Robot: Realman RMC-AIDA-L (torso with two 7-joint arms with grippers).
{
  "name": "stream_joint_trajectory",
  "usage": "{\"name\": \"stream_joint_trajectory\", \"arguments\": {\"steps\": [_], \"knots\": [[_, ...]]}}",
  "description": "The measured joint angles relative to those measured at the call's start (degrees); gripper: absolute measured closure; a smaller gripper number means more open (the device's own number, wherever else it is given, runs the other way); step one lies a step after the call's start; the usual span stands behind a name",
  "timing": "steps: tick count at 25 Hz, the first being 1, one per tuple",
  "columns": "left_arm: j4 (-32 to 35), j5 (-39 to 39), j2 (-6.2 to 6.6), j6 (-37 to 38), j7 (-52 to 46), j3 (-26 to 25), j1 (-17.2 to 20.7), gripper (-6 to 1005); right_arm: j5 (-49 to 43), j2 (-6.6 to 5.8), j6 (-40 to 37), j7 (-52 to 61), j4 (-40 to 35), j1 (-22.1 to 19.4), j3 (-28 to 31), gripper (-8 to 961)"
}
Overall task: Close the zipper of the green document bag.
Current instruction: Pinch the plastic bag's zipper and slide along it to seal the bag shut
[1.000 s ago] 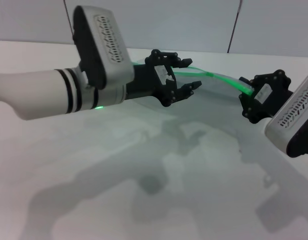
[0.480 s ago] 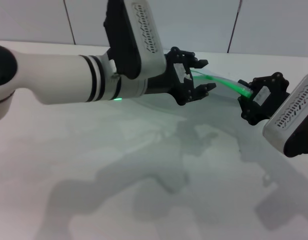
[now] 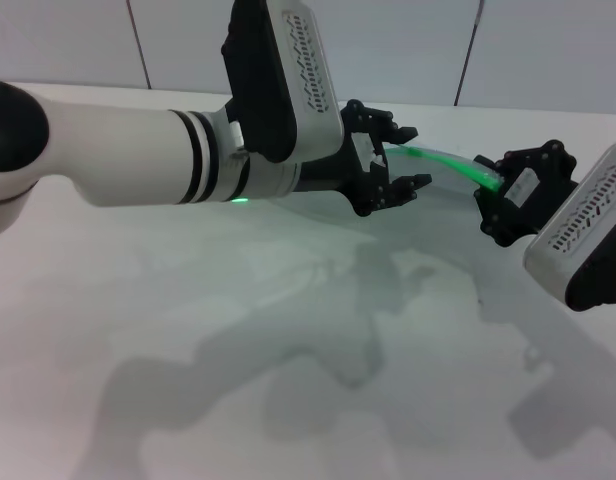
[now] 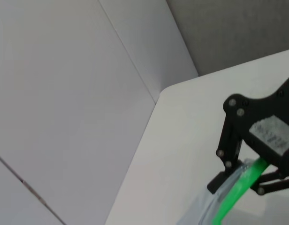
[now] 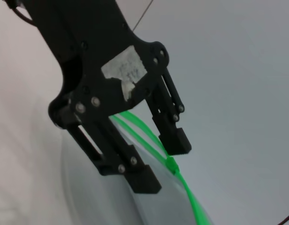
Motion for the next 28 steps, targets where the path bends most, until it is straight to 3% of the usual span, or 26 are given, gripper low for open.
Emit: {"name": "stream_joint_trajectory", "arguments": {"steps": [28], "knots": [[0.78, -4.3, -0.09, 1.32, 7.83, -0.63, 2.73, 593, 0.0, 0.09, 0.18, 0.0, -0.17, 0.2, -0.26, 903]]}}
